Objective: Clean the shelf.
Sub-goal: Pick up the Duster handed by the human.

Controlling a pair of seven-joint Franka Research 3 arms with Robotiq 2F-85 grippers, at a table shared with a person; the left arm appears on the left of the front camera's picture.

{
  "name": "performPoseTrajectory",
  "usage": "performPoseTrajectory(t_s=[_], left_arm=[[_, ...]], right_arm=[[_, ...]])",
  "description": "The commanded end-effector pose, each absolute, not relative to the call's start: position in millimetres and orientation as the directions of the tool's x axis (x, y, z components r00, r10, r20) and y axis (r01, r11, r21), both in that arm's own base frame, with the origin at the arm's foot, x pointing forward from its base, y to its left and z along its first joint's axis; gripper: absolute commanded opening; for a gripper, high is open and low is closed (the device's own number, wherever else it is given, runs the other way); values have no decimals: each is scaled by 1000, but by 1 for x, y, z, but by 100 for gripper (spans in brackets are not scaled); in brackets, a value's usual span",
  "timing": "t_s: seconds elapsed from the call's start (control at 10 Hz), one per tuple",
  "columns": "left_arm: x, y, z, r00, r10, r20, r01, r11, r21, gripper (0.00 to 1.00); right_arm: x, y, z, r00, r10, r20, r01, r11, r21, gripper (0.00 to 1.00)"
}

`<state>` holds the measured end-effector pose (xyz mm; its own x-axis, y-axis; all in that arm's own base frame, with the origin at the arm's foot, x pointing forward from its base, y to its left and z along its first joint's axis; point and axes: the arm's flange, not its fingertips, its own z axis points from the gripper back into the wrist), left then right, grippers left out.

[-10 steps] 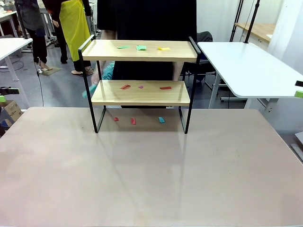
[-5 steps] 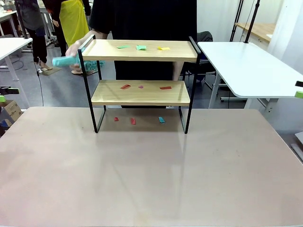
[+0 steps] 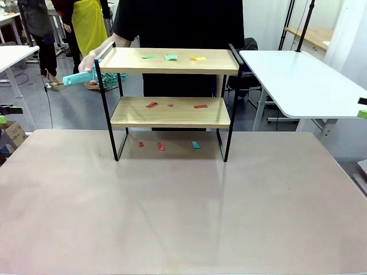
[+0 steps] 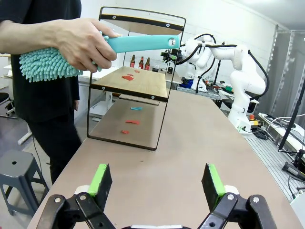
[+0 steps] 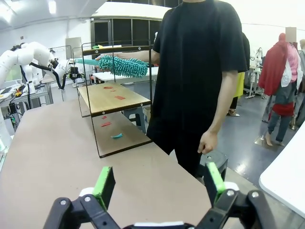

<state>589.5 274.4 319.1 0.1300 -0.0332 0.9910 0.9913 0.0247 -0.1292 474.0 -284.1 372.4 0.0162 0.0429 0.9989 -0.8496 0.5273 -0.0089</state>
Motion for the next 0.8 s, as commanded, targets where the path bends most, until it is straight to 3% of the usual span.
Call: performPoseTrajectory(t_s=[0.0, 0.7], left_arm=[[590, 274, 321, 127, -34, 991, 992, 22, -126, 100], [590, 274, 319, 130, -33, 991, 991, 25, -129, 100]], right_arm=[[471, -279, 378, 42, 44, 998, -844, 536, 11, 100], [471, -279, 378, 42, 44, 998, -844, 536, 11, 100]])
